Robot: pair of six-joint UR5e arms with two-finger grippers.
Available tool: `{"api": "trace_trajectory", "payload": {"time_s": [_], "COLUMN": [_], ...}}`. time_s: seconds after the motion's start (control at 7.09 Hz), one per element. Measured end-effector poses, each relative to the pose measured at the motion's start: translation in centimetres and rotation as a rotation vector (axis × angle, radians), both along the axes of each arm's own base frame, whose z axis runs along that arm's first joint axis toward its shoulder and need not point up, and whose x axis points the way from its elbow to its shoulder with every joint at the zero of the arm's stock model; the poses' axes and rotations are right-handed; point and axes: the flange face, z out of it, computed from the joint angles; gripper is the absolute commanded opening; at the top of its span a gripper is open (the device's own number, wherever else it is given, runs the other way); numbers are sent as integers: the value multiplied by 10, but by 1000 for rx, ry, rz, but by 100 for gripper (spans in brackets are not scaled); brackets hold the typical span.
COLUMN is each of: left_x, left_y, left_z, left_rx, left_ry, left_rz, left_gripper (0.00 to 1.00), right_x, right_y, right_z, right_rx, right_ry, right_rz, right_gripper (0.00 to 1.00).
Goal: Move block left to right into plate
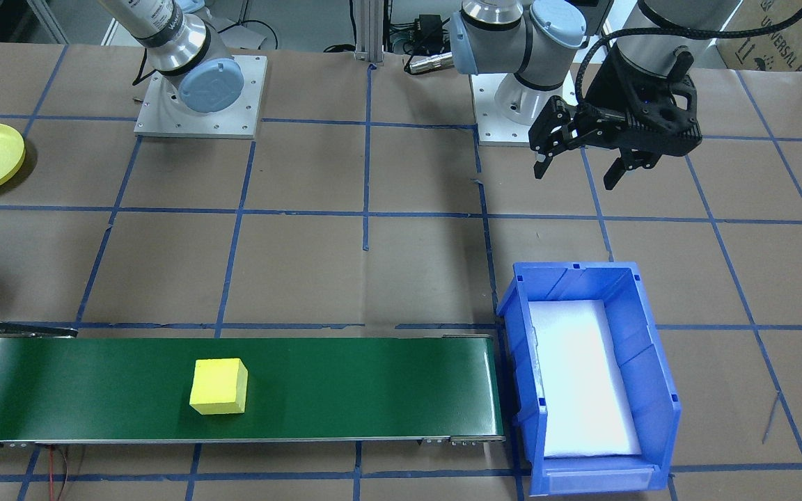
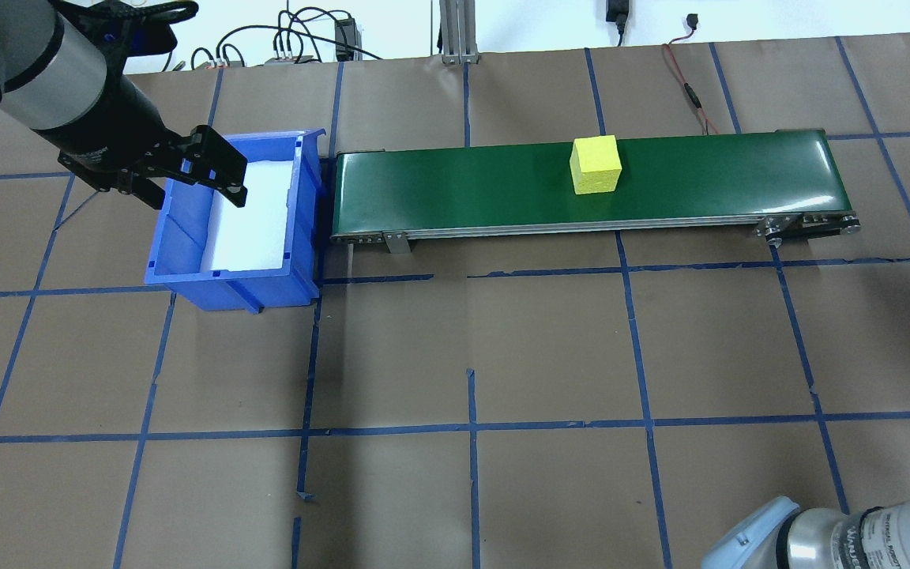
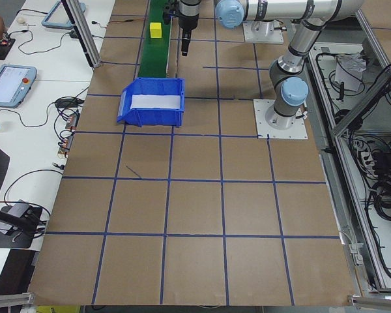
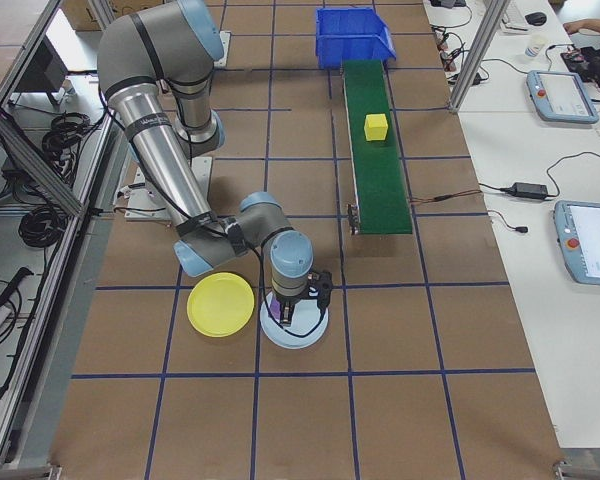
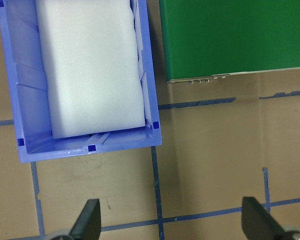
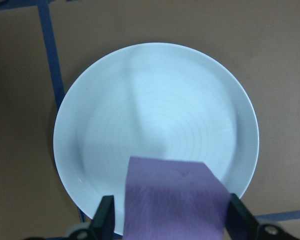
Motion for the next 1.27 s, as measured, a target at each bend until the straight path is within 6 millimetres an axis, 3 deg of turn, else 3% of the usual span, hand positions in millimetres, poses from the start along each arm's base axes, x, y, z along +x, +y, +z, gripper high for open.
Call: {"api": "trace_trajectory", "payload": {"time_s": [0.28, 0.42, 0.56, 0.71, 0.99, 1.27], "left_x": [0, 0, 0, 0, 0, 0], "left_y": [0, 0, 0, 0, 0, 0], "left_z": [-1, -1, -1, -1, -1, -1], "left_rx": [1, 1, 2, 2, 2, 2], "left_ry": [1, 1, 1, 1, 1, 1], "left_rz": [-1, -1, -1, -1, -1, -1], "left_gripper": [100, 100, 100, 100, 100, 100], "right_x": [3, 22, 61, 109, 213, 311], "right_y": [-2, -17, -44, -77, -145, -191], "right_z": [9, 36, 62, 70, 68, 77], "right_rx": [-27, -66, -104, -115, -102, -140], "right_ry": [1, 11, -8, -40, -83, -176], "right_rz": [-2, 23, 51, 50, -21, -89], "right_gripper": [100, 100, 100, 100, 100, 100]}}
